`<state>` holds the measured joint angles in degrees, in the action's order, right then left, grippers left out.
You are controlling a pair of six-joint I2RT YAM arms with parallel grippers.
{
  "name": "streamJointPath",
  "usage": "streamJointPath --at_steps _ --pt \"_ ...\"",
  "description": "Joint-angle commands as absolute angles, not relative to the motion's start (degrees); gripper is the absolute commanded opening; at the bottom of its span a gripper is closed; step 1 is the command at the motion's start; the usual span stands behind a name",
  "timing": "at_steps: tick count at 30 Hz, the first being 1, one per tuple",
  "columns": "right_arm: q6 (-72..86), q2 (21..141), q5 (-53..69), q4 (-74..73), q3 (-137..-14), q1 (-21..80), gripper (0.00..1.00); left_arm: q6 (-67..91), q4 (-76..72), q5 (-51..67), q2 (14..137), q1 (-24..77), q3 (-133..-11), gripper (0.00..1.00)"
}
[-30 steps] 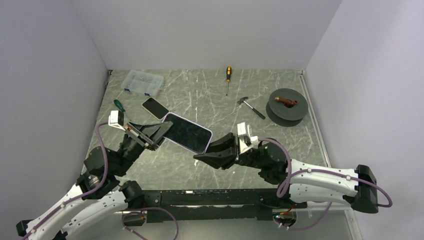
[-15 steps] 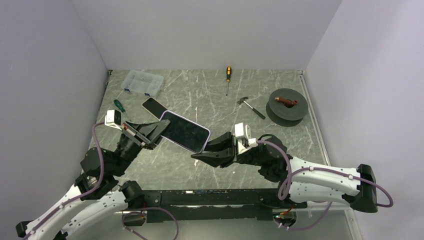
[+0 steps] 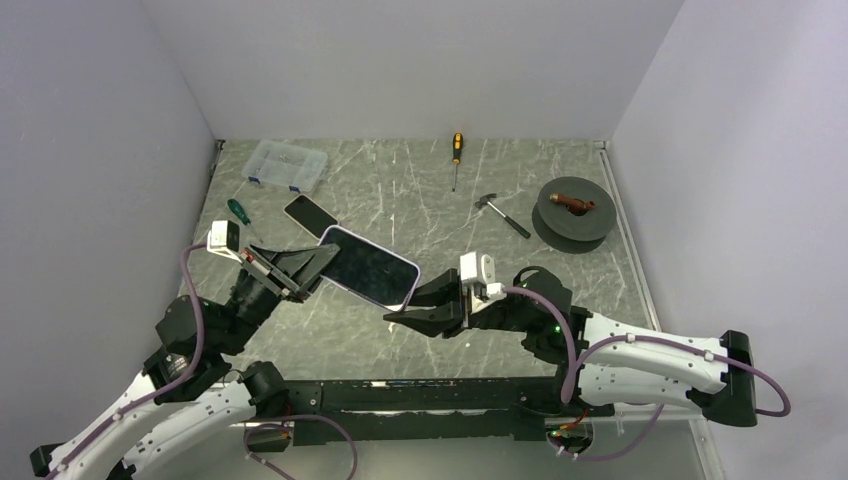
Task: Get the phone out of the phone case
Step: Remove the phone case from the phone.
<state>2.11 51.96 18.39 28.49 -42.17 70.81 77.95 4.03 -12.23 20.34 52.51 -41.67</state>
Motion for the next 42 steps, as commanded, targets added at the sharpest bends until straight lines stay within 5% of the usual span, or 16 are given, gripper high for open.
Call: streamJointPath --at_steps 1,5,9,17,26,42 --pt "1.1 51.0 17.0 30.4 -46.4 70.4 0.22 74.8 11.9 -5.9 20.1 53.6 -43.5 0.00" --pt "3.0 51.5 20.0 26.4 -48.2 70.4 0.45 73.9 11.7 -7.5 18.7 53.7 -43.7 0.00" --pt "4.0 52.0 22.5 19.6 -50.6 70.4 0.54 72.9 13.5 -10.4 16.7 53.7 -44.3 0.00" --pt "7.1 46.7 15.3 12.8 -47.8 70.4 0.63 70.5 14.0 -14.2 12.4 53.7 -44.2 0.00" --pt "24.3 38.4 -13.0 14.4 -40.0 70.3 0.74 67.3 10.4 -16.8 8.0 53.7 -41.7 0.00" --pt "48.3 49.5 -5.8 21.9 -44.9 69.8 0.73 62.5 0.5 -15.4 4.1 53.7 -34.8 0.00"
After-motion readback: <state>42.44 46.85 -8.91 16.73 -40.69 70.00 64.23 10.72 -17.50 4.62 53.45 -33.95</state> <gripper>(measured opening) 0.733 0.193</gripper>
